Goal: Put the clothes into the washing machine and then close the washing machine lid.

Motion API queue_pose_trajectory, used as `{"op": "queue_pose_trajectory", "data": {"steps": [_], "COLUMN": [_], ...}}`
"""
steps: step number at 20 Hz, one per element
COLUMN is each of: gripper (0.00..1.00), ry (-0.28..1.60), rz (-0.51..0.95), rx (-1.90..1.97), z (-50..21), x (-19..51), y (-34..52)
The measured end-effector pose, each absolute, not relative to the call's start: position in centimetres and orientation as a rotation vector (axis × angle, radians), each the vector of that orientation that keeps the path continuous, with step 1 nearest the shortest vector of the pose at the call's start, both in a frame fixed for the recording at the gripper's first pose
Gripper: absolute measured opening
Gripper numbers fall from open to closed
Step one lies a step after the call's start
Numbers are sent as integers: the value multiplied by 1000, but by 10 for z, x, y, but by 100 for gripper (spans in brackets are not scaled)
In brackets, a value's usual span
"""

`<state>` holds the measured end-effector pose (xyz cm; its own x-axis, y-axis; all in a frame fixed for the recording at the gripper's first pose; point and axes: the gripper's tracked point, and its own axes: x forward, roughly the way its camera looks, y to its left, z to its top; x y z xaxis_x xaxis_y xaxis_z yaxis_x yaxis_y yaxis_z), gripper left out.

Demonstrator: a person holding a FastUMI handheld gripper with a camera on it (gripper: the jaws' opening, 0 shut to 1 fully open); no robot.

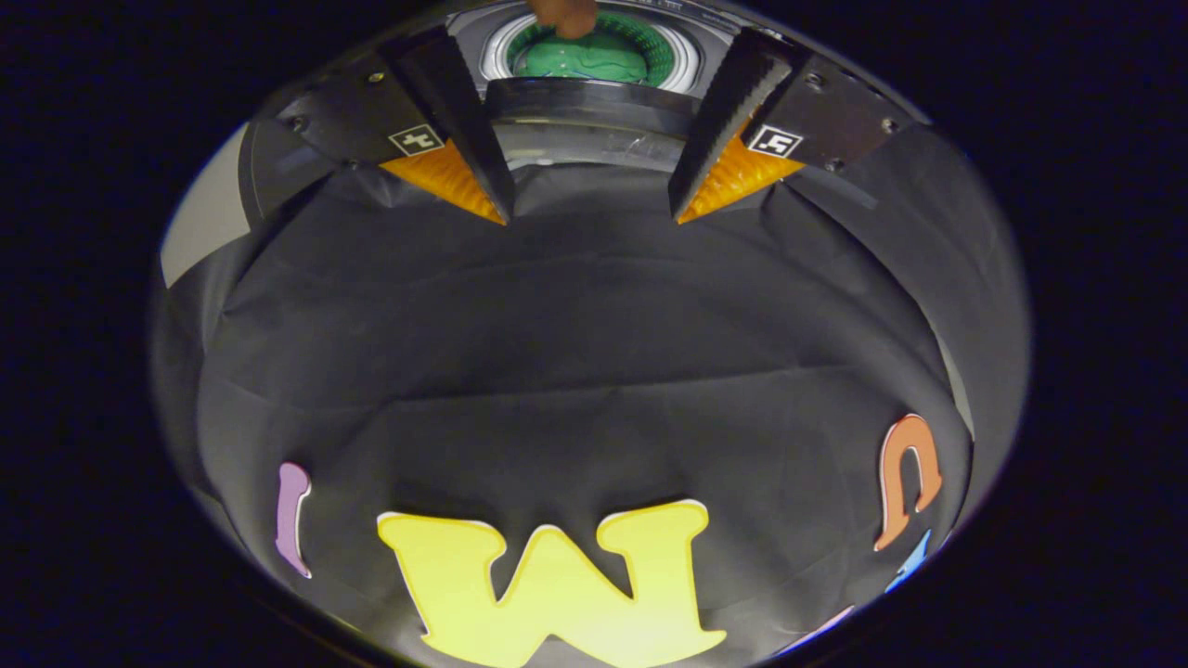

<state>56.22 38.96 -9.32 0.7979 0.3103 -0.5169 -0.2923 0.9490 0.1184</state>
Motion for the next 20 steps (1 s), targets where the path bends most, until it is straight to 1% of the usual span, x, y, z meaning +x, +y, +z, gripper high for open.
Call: {"op": "queue_pose_trajectory", "data": {"steps": [6,12,20], "gripper": [100,100,100], "ry": [416,375,325], "rz": [326,331,352], "rx": [30,34,35], "z": [-88,-86,-101], "x": [551,538,486], "y": [388,385,378]}}
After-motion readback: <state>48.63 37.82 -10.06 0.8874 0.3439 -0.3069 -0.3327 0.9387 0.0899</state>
